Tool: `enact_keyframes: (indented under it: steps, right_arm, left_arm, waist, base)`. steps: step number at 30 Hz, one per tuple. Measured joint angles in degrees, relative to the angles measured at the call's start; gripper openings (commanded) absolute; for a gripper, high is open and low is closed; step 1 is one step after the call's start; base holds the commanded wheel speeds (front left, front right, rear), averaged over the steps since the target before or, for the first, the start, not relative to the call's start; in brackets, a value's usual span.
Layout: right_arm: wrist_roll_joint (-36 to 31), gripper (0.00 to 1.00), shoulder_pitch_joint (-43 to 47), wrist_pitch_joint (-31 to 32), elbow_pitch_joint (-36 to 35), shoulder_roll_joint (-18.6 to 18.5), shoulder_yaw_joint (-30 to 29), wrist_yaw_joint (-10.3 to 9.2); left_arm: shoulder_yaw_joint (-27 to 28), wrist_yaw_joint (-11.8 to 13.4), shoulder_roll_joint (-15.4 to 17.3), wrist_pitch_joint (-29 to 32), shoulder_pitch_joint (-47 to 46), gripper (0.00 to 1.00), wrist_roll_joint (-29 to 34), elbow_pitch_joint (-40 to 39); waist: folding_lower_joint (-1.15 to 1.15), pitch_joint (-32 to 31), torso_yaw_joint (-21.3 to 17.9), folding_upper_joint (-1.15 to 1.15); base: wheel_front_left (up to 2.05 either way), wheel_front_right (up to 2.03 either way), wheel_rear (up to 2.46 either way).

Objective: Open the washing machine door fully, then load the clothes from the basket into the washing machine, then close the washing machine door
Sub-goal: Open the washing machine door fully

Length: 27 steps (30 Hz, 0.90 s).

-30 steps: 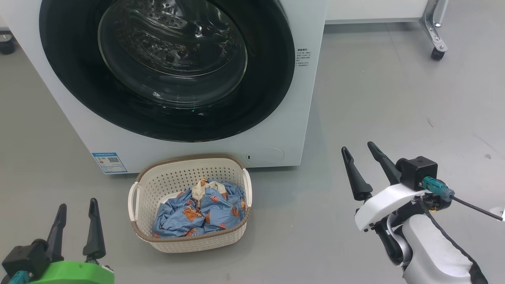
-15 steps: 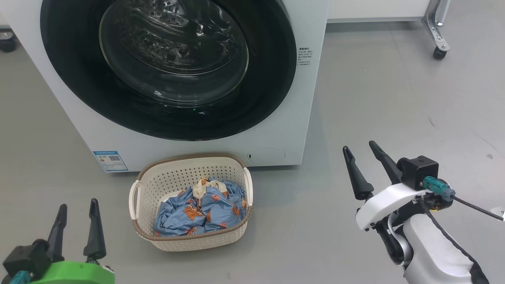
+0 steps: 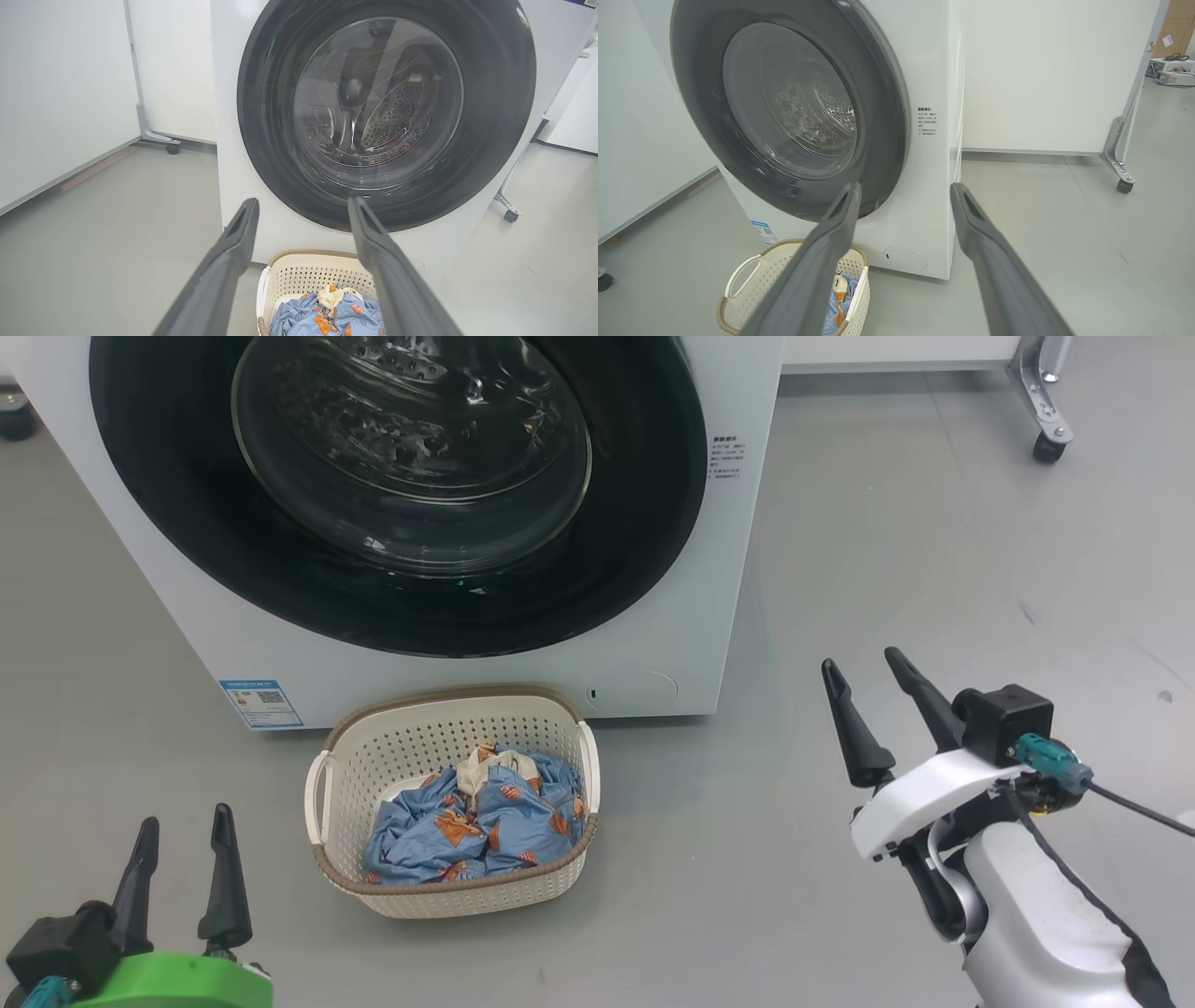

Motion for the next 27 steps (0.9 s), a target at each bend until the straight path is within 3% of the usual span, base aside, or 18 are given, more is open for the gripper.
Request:
enact_keyframes:
  steps: [16,18,19,23,27]
  right_arm:
    - [0.3,1.0,-6.3,0.0,-0.4,-1.9,-4.6,0.01]
    - [1.5,0.83,-7.3,0.0,-0.7,-1.9,-5.5,0.02]
    - [1.6,0.63,-7.9,0.0,-0.7,-2.1,-5.6,0.02]
    - [1.7,0.0,-10.1,0.0,-0.7,-3.3,-6.0,0.08]
    - [2.8,0.0,-12.5,0.0,-0.6,-4.1,-6.6,0.1]
  left_arm:
    - [1.5,-0.4,-0.4,0.0,-2.3,1.0,-0.1,-2.0]
    - [1.7,-0.4,-0.5,0.0,-2.5,1.0,-0.1,-2.2]
    - [1.7,-0.5,-0.5,0.0,-2.7,1.0,-0.1,-2.2]
    - [1.8,-0.5,-0.5,0.0,-3.6,1.0,-0.1,-2.8]
    - [1.9,-0.5,-0.5,0.0,-3.9,1.0,-0.1,-3.0]
  waist:
    - [0.0,4.1,1.6,0.0]
    - [0.0,4.6,1.9,0.0]
    - [0.0,4.9,2.0,0.0]
    - [0.0,6.1,2.6,0.0]
    - [0.0,7.3,3.2,0.0]
  base:
    - [0.0,0.0,0.0]
    - [0.0,0.0,0.0]
    - [0.0,0.0,0.0]
    - [0.0,0.0,0.0]
    - [0.0,0.0,0.0]
